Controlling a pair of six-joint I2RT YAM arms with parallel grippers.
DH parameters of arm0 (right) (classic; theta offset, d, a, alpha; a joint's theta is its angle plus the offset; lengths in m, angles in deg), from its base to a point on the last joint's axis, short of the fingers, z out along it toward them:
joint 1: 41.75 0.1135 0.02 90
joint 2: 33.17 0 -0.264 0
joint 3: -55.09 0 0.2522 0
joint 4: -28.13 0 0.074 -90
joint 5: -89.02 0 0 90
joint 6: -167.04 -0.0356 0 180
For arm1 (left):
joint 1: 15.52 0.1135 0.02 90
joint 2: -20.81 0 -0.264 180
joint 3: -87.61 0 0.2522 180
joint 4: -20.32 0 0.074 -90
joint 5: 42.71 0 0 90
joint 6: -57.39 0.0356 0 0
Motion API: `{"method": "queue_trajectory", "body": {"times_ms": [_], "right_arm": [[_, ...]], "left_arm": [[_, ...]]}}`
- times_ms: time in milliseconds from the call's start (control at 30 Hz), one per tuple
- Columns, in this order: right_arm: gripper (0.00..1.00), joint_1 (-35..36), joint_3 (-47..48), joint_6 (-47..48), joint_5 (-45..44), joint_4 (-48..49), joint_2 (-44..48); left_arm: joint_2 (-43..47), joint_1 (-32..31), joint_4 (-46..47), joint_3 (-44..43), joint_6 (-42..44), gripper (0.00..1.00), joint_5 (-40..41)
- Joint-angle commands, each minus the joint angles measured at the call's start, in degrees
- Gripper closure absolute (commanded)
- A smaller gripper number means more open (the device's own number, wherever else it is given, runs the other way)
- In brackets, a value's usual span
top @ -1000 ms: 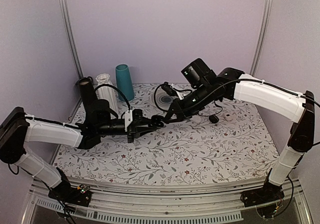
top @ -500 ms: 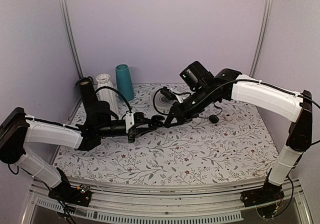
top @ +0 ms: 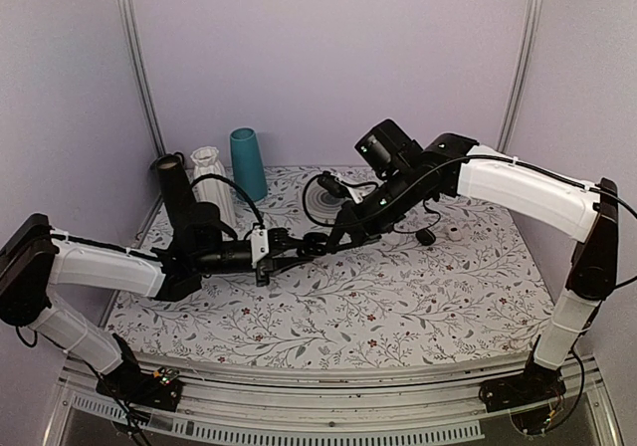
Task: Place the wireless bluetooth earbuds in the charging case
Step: Place the right earbud in the right side groove of the charging case.
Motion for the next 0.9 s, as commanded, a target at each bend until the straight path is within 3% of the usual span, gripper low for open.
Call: {"method": "queue_trajectory", "body": {"times_ms": [0, 867], "right_arm": [[0.95, -0.32, 1.83, 0.80, 0.35, -1.15, -1.46], [0.95, -0.70, 1.66, -0.02, 2.70, -6.65, -5.48]], "left_arm": [[0.12, -1.54, 1.30, 0.37, 0.90, 1.00, -0.65], [-0.42, -6.11, 3.84, 2.51, 3.53, 1.00, 2.04]]}}
